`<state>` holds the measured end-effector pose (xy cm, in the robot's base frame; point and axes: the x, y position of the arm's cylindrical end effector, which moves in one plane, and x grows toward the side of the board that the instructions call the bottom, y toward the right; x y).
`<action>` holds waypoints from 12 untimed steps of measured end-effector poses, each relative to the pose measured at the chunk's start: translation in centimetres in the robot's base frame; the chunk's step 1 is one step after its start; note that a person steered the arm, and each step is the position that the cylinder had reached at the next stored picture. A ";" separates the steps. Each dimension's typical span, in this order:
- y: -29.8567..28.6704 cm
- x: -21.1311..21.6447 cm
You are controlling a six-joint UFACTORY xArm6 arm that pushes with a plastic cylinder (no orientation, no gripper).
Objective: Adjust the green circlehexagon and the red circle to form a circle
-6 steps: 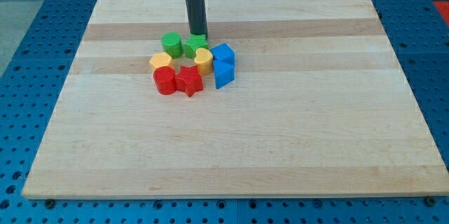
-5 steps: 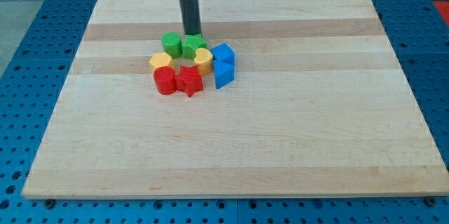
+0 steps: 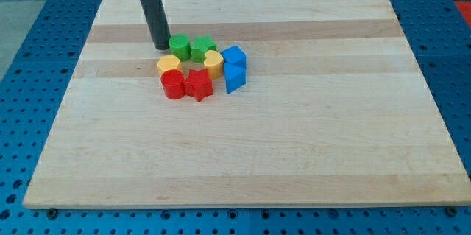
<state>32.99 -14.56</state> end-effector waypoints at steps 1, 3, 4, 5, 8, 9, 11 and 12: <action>1.1 0.5; 1.9 3.1; 1.8 3.1; 0.9 3.1; -5.4 5.5; -5.0 7.6; -1.5 7.7; 0.3 7.7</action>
<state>40.71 -14.28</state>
